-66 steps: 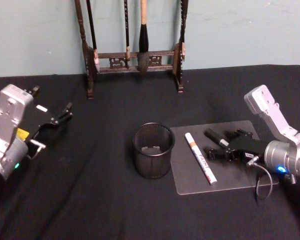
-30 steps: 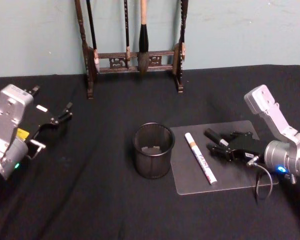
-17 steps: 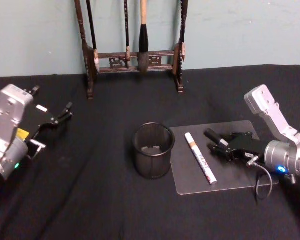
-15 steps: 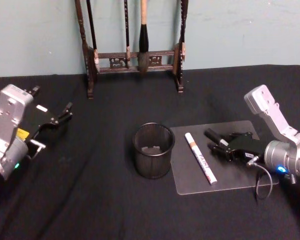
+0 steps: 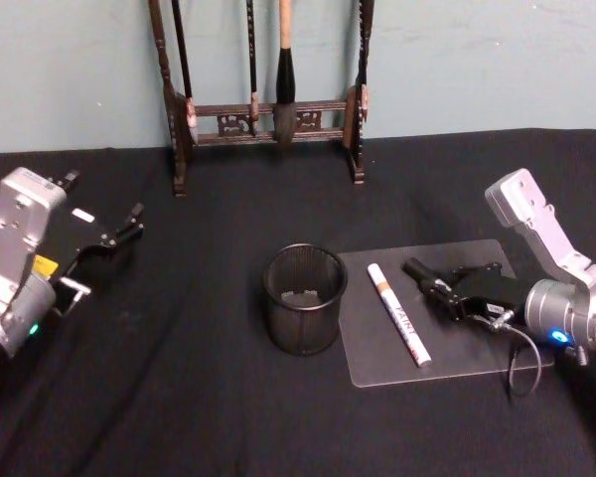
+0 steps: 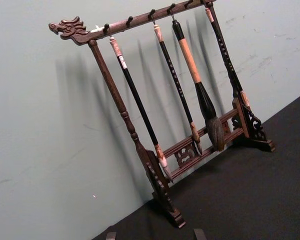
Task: Pick up the water-based marker from the table and place it into the pen holder.
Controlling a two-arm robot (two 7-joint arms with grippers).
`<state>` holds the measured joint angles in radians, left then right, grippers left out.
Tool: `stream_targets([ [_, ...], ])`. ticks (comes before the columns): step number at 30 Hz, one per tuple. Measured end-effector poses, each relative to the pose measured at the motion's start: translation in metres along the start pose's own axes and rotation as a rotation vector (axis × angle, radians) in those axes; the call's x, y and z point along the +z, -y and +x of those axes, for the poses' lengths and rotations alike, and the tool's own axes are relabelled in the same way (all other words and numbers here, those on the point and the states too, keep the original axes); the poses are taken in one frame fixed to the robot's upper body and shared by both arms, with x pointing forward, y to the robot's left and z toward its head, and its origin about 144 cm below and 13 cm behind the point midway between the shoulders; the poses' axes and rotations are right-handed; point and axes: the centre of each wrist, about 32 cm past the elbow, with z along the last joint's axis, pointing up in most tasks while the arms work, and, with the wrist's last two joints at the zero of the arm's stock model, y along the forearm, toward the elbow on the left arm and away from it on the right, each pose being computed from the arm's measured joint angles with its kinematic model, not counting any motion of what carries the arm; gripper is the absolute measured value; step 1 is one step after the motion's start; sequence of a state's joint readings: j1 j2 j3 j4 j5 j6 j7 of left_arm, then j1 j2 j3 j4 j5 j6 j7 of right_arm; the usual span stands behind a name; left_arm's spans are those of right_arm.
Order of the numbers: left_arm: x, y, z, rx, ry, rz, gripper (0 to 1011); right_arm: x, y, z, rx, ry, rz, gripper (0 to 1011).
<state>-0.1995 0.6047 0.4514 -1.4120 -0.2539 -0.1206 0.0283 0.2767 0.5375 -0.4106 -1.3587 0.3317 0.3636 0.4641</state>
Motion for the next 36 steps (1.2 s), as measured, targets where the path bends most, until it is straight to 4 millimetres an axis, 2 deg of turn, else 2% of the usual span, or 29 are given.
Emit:
stream_targets([
  [10, 0.0, 0.0, 0.0, 0.0, 0.0, 0.0, 1001, 0.001, 0.001, 0.0, 0.002, -0.001, 0.004, 227],
  [18, 0.0, 0.0, 0.0, 0.0, 0.0, 0.0, 1001, 0.01, 0.006, -0.001, 0.006, 0.008, 0.046, 227],
  [26, 0.0, 0.0, 0.0, 0.0, 0.0, 0.0, 1001, 0.023, 0.012, -0.005, -0.002, 0.066, 0.177, 227],
  [36, 0.0, 0.0, 0.0, 0.0, 0.0, 0.0, 1001, 0.03, 0.006, -0.015, 0.03, 0.139, 0.387, 227],
])
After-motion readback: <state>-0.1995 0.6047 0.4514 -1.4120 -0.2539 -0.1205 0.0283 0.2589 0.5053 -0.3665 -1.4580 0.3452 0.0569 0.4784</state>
